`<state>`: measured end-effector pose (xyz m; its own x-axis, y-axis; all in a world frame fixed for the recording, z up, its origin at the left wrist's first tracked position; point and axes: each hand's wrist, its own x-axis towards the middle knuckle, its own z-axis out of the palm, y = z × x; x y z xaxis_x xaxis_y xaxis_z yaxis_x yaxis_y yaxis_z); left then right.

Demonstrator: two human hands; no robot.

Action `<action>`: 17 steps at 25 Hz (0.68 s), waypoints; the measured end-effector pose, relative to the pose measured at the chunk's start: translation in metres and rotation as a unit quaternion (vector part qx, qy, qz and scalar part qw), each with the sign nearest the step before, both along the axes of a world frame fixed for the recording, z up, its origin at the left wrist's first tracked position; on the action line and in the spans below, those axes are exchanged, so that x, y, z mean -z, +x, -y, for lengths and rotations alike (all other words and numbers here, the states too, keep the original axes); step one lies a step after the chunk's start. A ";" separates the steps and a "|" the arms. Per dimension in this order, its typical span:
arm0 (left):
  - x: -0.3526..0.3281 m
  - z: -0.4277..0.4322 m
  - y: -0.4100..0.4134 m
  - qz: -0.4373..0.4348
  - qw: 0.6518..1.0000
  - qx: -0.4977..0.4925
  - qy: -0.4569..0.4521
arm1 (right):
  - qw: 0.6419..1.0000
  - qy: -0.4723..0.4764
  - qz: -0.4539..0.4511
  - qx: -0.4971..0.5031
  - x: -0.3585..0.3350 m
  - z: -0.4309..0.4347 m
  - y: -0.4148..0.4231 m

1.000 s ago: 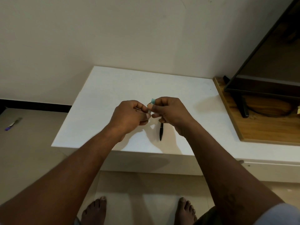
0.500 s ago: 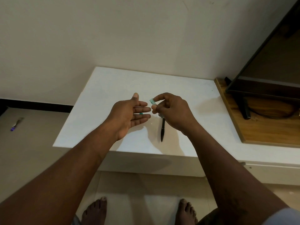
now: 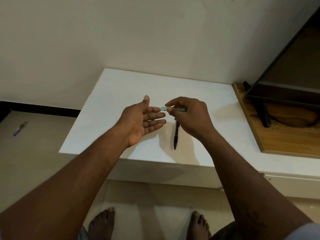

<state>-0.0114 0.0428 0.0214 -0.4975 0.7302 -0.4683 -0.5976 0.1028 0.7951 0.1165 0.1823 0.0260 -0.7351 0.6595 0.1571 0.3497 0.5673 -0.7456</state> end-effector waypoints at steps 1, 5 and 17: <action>0.001 0.000 -0.001 0.000 1.000 -0.001 0.001 | 1.000 0.007 0.002 0.000 0.000 0.000 0.000; 0.001 -0.001 -0.002 0.001 1.000 0.003 0.000 | 1.000 0.023 0.006 0.004 0.000 -0.001 0.000; -0.001 -0.001 0.001 -0.008 1.000 0.007 -0.011 | 0.997 0.072 0.019 -0.008 0.003 -0.001 -0.001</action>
